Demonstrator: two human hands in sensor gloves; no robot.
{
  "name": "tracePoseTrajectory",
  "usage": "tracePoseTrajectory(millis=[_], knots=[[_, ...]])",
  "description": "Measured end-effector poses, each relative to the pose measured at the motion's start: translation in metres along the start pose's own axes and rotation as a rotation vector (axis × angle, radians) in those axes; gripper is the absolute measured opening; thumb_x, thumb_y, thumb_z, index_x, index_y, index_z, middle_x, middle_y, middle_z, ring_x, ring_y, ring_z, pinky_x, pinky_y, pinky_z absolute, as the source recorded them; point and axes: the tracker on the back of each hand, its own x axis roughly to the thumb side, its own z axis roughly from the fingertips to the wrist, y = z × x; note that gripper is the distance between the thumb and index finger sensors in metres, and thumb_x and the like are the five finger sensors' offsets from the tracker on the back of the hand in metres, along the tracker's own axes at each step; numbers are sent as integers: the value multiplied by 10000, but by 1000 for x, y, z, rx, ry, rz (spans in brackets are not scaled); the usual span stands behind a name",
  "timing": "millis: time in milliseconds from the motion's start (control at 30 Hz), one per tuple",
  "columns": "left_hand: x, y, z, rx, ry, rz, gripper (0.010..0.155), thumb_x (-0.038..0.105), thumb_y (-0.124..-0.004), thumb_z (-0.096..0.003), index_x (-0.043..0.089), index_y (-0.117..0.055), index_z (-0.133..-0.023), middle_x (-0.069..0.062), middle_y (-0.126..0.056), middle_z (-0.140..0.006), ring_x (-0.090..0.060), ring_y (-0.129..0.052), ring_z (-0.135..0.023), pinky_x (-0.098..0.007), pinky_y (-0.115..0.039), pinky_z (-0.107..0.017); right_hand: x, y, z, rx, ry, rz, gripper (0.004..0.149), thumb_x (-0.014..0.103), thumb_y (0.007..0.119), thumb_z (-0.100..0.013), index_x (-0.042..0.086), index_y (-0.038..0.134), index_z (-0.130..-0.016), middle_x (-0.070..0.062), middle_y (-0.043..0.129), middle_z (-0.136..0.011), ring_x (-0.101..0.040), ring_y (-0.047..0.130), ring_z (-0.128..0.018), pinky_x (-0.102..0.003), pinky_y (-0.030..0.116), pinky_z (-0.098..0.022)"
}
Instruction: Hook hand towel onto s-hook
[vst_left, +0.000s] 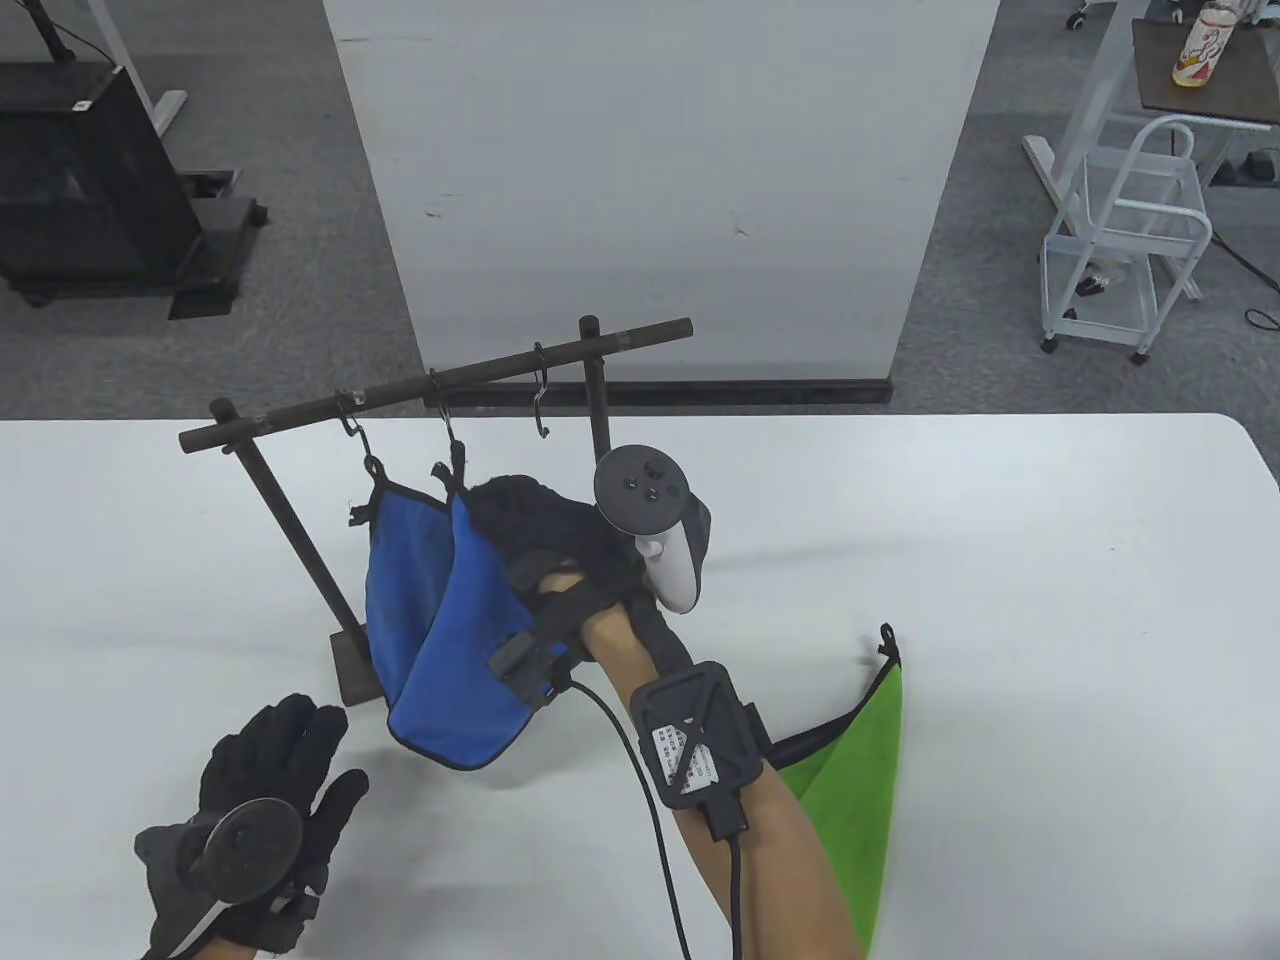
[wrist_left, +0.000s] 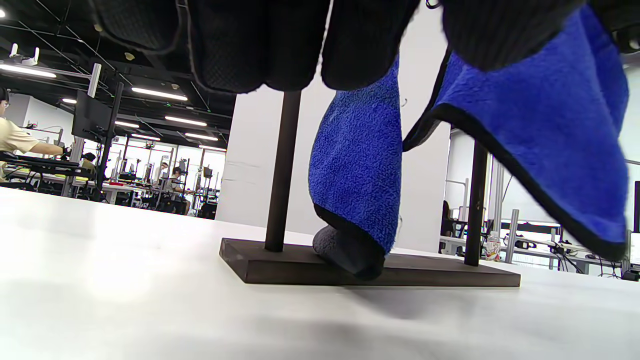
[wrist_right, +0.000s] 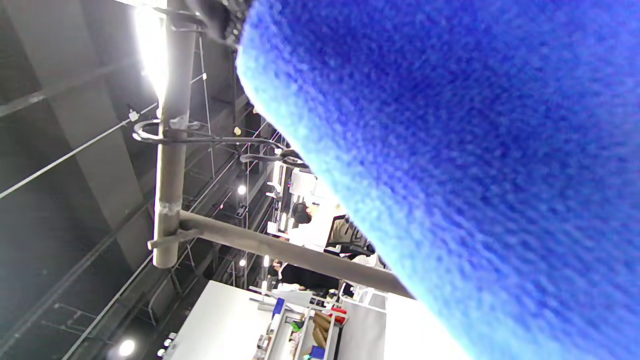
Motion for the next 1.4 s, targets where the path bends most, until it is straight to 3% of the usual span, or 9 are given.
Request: tracePoseTrajectory(millis=[433, 667, 933, 1233, 1400], knots=[[2, -1, 0, -5, -7, -7, 663, 590, -679, -411, 296, -640, -1004, -56, -597, -1112, -367, -669, -1015, -614, -541, -750, -35, 0, -7, 145, 98, -414, 396, 362, 701, -477, 178, 782, -818, -24, 978, -552, -250, 983, -541, -538, 762, -540], [2, -1, 0, -6, -9, -8, 660, 588, -680, -411, 297, -643, -1002, -56, -598, -1111, -365, -670, -1015, -613, -541, -751, -49, 5, -10, 208, 153, -513, 398, 369, 690, -492, 181, 766, -834, -11, 972, -567, -241, 981, -555, -528, 766, -551], [3, -1, 0, -9, -12, -10, 659, 589, -679, -412, 297, -646, -1002, -56, -595, -1113, -366, -666, -1017, -615, -540, -750, -47, 13, -13, 257, 181, -552, 401, 386, 672, -512, 193, 740, -856, 13, 962, -588, -218, 980, -577, -510, 772, -566], [4, -2, 0, -9, -19, -12, 659, 588, -680, -411, 294, -650, -1000, -58, -598, -1112, -367, -668, -1016, -615, -541, -750, -52, 13, -13, 207, 220, -573, 402, 388, 669, -518, 188, 733, -861, 14, 960, -587, -217, 980, -576, -508, 771, -565], [5, -2, 0, -9, -19, -13, 658, 588, -680, -412, 296, -648, -1001, -56, -596, -1113, -367, -667, -1017, -614, -541, -751, -52, 10, -11, 172, 222, -498, 408, 397, 667, -533, 184, 717, -877, -2, 946, -618, -239, 955, -610, -518, 739, -583]])
